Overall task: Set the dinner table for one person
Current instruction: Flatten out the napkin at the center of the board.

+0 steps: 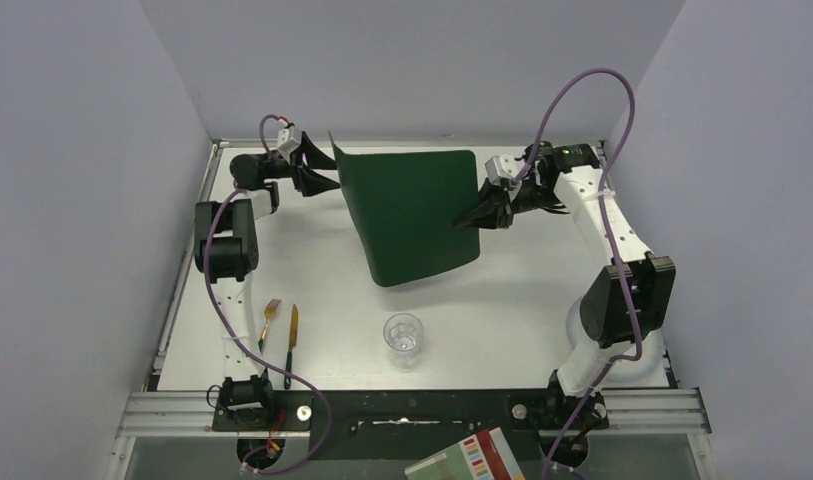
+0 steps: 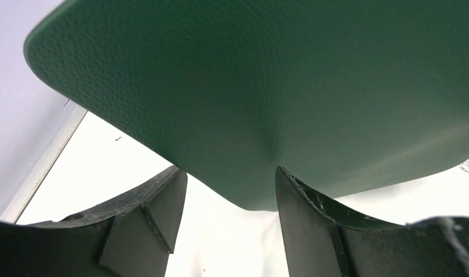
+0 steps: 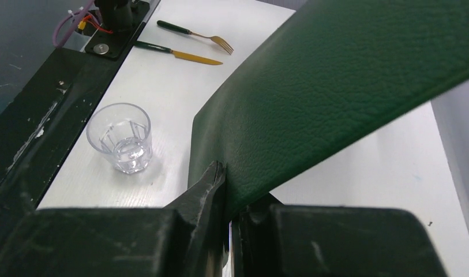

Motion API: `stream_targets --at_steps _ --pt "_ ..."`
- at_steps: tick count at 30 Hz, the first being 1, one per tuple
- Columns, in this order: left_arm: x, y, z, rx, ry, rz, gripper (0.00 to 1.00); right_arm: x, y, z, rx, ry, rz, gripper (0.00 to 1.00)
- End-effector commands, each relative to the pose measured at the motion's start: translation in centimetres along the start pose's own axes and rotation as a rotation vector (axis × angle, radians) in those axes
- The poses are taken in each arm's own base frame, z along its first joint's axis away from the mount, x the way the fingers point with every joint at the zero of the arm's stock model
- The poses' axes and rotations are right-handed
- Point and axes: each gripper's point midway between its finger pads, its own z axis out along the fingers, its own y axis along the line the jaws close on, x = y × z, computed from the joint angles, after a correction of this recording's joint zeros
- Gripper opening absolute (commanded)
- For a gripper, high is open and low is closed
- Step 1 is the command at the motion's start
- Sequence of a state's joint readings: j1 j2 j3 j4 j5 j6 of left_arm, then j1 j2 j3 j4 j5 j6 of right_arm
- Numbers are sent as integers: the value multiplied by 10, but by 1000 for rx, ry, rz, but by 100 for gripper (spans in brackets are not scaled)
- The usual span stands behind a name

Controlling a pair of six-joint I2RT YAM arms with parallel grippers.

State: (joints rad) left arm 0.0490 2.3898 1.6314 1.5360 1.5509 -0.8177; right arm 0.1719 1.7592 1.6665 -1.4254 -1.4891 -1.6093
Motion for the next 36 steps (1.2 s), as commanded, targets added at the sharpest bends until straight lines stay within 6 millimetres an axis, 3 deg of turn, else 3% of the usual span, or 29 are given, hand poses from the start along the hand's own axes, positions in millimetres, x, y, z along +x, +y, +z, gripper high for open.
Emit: stream_targets --at_steps 1,4,7,14,18,22,28,33,36 --pt "-6 -6 -2 39 43 318 56 -66 16 -4 25 -155 -45 0" --pt "0 -10 -2 48 53 312 53 -80 21 -12 47 -186 -30 0" --pt "-5 -15 -7 41 58 318 49 -83 21 -23 80 -180 -13 0" --pt "-27 -21 -39 -37 60 325 45 -53 23 -49 176 -85 55 0" --pt "-29 -27 -46 -52 61 315 40 -48 24 -48 179 -122 40 0" --pt "-30 -34 -43 -58 49 304 27 -64 11 -32 119 -174 -7 0" --pt "-32 -36 -51 -89 34 283 10 -72 -3 19 -44 -199 -31 0" --pt "-36 -39 -63 -120 36 279 9 -76 1 59 -151 -224 -125 0" --pt "-42 -41 -71 -139 37 282 0 -88 8 80 -213 -240 -154 0"
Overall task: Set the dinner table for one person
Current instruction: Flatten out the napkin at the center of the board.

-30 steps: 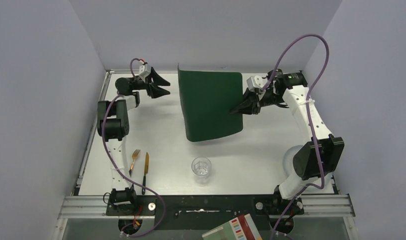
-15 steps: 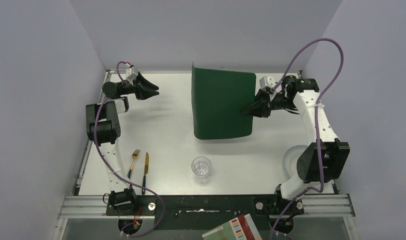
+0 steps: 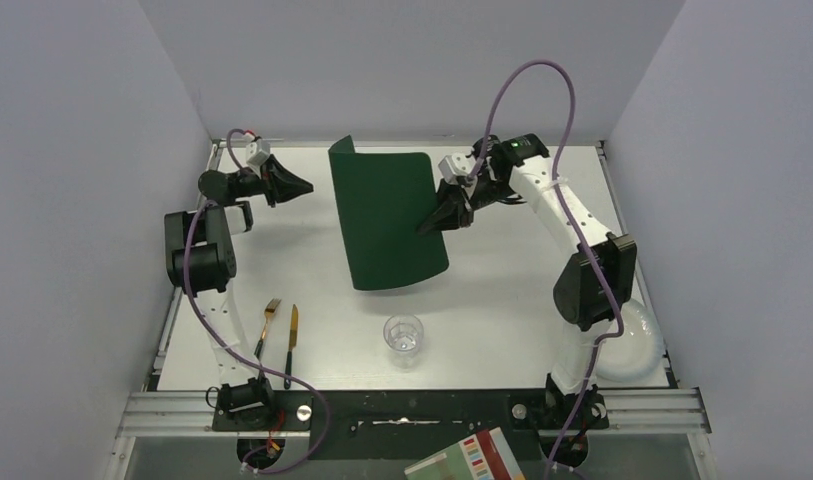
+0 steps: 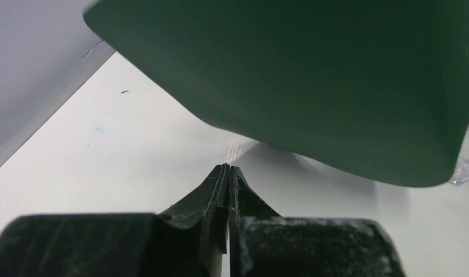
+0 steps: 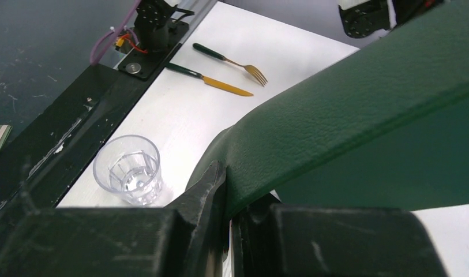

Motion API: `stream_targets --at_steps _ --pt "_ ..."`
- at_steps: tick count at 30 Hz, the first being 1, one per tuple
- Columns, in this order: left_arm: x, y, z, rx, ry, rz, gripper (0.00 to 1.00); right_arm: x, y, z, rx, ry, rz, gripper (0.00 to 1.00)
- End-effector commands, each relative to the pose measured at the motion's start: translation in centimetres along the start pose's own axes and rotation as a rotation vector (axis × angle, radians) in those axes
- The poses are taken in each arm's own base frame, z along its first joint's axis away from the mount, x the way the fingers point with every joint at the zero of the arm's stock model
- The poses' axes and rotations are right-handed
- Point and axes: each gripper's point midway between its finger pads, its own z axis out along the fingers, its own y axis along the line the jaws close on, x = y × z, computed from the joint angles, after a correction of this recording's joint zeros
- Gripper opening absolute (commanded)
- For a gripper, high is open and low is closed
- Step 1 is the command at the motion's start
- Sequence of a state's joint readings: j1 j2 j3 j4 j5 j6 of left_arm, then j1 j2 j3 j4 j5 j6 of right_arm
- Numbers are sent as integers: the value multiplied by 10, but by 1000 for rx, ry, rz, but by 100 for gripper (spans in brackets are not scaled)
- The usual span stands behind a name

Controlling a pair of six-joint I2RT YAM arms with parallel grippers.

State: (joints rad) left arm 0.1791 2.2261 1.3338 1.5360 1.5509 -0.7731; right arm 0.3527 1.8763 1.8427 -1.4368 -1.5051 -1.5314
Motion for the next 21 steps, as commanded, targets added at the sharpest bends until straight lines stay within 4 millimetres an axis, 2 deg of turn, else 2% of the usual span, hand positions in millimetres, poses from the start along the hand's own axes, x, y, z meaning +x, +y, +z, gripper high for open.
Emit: stream_targets --at_steps 1,4,8,11,15,18,21 --pt "-50 -16 -17 -19 19 371 0 -69 4 29 -68 -192 -176 0" --pt "-54 -14 -29 -50 16 363 0 -81 13 48 -122 -206 -209 0" --pt "-55 -14 -41 -78 20 355 0 -107 22 62 -169 -222 -282 0" --pt "-57 -16 -46 -86 24 353 0 -127 31 66 -190 -234 -329 0" --pt "-62 -19 -48 -88 33 361 0 -139 44 67 -203 -240 -343 0" --pt "-65 -20 -49 -89 32 361 0 -130 49 67 -207 -235 -299 0" --pt "-66 -22 -48 -88 31 359 0 -101 50 55 -167 -217 -206 0"
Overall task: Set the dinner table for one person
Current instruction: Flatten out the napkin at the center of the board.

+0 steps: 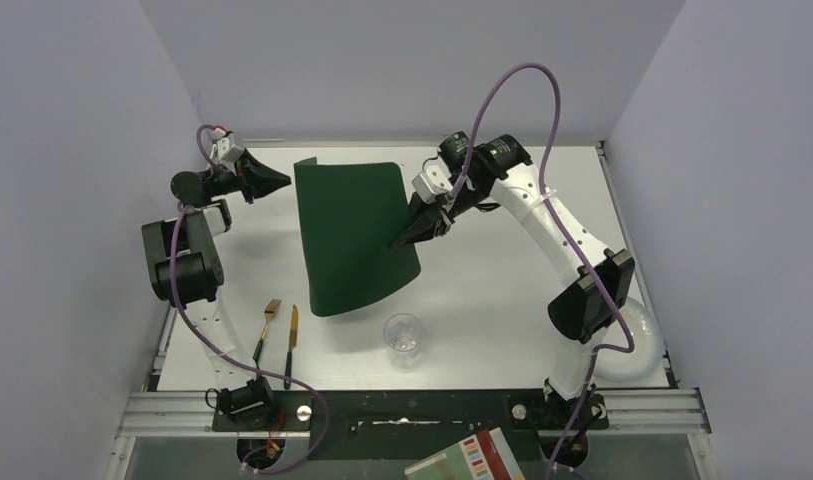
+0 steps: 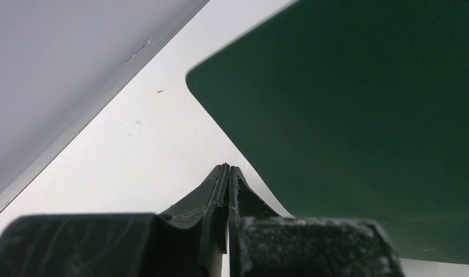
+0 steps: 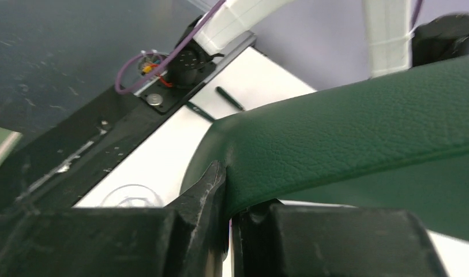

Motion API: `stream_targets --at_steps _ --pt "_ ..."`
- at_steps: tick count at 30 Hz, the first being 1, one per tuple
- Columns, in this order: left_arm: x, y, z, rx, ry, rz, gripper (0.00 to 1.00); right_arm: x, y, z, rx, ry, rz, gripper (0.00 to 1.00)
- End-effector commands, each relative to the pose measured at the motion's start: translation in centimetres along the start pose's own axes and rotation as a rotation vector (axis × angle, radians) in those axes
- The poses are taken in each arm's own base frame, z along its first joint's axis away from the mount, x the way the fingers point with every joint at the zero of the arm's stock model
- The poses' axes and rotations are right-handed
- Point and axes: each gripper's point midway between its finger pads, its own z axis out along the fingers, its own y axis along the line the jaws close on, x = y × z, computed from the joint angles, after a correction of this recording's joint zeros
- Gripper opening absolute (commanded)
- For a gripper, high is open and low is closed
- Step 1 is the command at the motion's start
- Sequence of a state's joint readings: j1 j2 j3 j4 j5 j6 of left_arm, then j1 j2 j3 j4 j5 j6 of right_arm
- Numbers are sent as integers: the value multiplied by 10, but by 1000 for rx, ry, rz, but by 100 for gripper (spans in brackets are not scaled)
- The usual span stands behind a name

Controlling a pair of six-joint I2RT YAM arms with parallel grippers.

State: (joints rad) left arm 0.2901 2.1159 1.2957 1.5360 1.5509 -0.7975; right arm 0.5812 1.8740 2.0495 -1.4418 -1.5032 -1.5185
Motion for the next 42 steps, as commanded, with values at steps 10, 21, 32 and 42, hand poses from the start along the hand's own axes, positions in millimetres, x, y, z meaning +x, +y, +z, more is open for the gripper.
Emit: stream_targets --at_steps 10,21,32,42 --pt "-19 -19 -3 28 35 286 0 78 52 -123 426 -105 317 0" --pt "-14 -16 2 41 36 263 0 138 63 -172 586 -89 376 0" --pt "0 -16 0 49 49 226 0 182 69 -206 679 -79 399 0" --pt "2 -15 5 55 44 206 0 215 68 -228 723 -110 497 0"
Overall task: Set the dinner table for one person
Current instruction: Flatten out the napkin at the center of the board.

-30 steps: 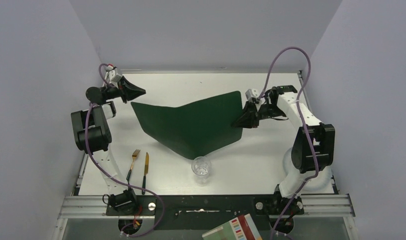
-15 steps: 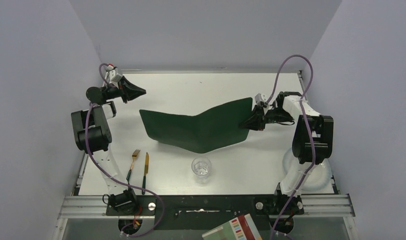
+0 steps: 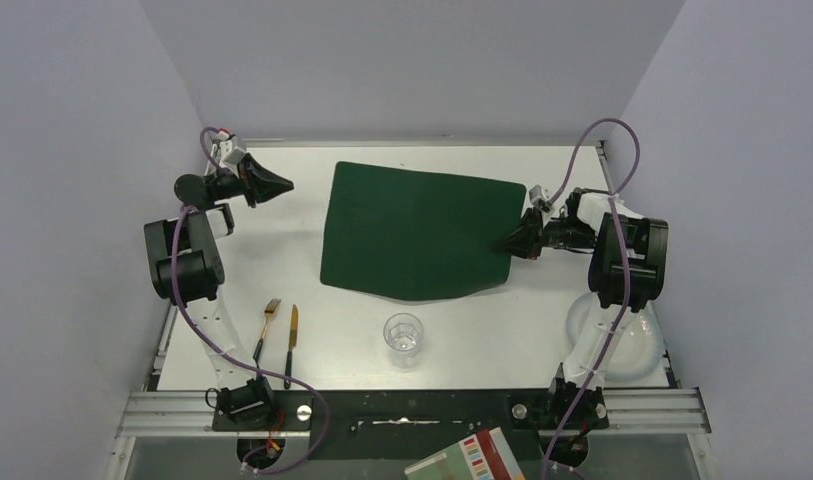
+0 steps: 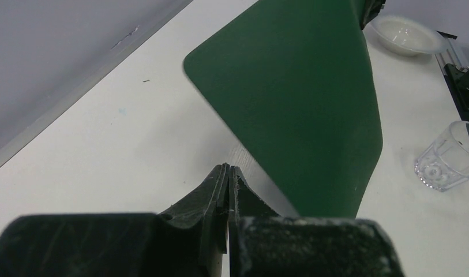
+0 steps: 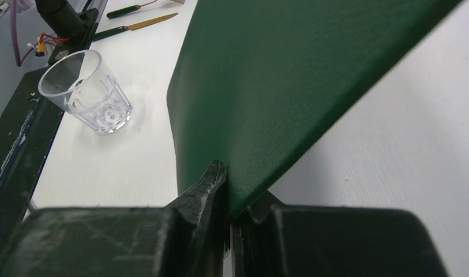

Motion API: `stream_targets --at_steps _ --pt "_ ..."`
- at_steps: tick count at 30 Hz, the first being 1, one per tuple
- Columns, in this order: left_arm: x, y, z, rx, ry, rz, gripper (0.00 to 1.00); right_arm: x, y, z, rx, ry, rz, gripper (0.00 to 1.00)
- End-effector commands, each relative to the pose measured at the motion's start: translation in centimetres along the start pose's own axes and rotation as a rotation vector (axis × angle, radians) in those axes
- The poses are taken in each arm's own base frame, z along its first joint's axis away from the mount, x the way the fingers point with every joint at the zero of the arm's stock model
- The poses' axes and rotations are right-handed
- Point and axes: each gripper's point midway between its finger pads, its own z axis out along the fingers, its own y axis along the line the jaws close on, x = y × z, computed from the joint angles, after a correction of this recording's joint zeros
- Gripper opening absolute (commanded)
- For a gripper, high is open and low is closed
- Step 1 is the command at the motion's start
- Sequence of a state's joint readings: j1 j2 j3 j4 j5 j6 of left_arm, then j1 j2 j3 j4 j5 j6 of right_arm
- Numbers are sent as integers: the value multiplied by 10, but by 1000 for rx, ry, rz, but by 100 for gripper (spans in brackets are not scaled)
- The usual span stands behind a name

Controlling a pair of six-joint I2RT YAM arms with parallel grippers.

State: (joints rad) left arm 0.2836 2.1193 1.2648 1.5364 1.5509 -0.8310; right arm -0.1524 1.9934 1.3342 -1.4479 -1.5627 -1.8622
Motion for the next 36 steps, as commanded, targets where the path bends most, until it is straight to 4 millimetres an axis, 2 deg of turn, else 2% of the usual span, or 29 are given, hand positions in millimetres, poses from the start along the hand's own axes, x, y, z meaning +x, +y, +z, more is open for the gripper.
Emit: stream_targets --at_steps 1,5,9,10,12,16,17,19,23,27,32,36 --pt "-7 -10 3 50 45 271 0 -11 -27 0 50 -112 -14 0" --pt "-4 -11 8 59 44 259 0 0 -43 6 31 -109 46 0" --pt "-6 -18 18 73 31 234 0 3 -49 19 -14 -78 56 0" --pt "-8 -21 21 75 22 227 0 5 -49 23 -27 -71 68 2" --pt "-14 -26 29 79 2 207 0 8 -52 27 -34 -79 111 13" --pt "-19 -42 50 121 -13 190 0 14 -57 29 -45 -56 121 23" --pt "-18 -47 55 135 -12 190 0 16 -58 29 -49 -46 112 31" --pt "-18 -56 64 156 -17 186 0 14 -61 29 -50 -43 102 98" --pt "-20 -66 82 173 -54 139 0 6 -67 23 -37 -42 71 97" --pt "-41 -65 95 150 -131 59 0 -10 -68 16 -26 -21 25 98" --pt "-76 -44 102 93 -175 -68 0 -38 -68 10 -18 18 -32 98" --pt "-122 -17 107 -26 -171 -149 0 -84 -71 9 -7 -17 0 98"
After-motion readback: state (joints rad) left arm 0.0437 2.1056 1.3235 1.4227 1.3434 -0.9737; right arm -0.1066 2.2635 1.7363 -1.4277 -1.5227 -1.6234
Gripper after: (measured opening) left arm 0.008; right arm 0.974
